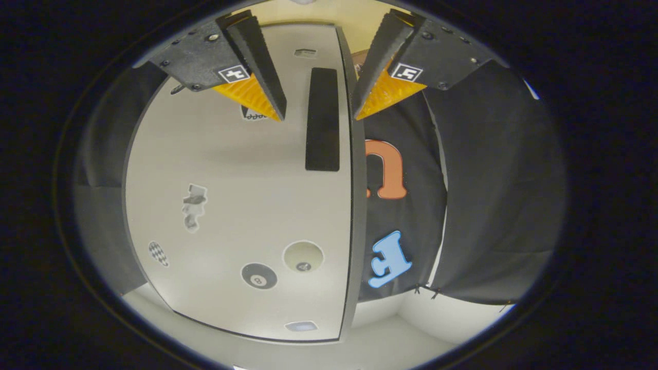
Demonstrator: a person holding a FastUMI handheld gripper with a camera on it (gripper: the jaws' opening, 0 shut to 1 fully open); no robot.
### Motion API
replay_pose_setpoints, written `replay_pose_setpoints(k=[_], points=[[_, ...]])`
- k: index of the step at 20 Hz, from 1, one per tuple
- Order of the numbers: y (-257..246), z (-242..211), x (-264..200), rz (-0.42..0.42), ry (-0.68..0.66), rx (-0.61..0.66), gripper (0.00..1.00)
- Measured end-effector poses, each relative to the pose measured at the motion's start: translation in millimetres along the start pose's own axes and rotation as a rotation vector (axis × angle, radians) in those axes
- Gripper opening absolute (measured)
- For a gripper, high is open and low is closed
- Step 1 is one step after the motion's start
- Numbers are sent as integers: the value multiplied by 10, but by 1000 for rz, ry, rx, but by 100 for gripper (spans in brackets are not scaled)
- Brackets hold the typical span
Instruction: Open the shoe cabinet door, grab the shoes and put them into the shoe cabinet, then close the shoe cabinet door.
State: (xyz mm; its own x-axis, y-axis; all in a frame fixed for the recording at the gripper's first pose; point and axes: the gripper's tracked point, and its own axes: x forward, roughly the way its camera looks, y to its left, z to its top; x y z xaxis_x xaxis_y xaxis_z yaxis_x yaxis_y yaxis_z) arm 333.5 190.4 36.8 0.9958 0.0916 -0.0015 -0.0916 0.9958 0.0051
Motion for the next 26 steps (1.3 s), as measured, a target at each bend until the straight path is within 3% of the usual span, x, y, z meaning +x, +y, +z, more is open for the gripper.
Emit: replay_pose_setpoints(k=[2, 5, 7, 13, 17, 26], points=[[6, -55, 110, -1, 30, 26, 79], [42, -121, 211, -13, 49, 70, 51], [26, -124, 231, -38, 49, 53, 42], [-2, -178, 217, -41, 63, 3, 39], [7, -217, 155, 37, 79, 44, 35], [54, -221, -166, 96, 72, 7, 25]])
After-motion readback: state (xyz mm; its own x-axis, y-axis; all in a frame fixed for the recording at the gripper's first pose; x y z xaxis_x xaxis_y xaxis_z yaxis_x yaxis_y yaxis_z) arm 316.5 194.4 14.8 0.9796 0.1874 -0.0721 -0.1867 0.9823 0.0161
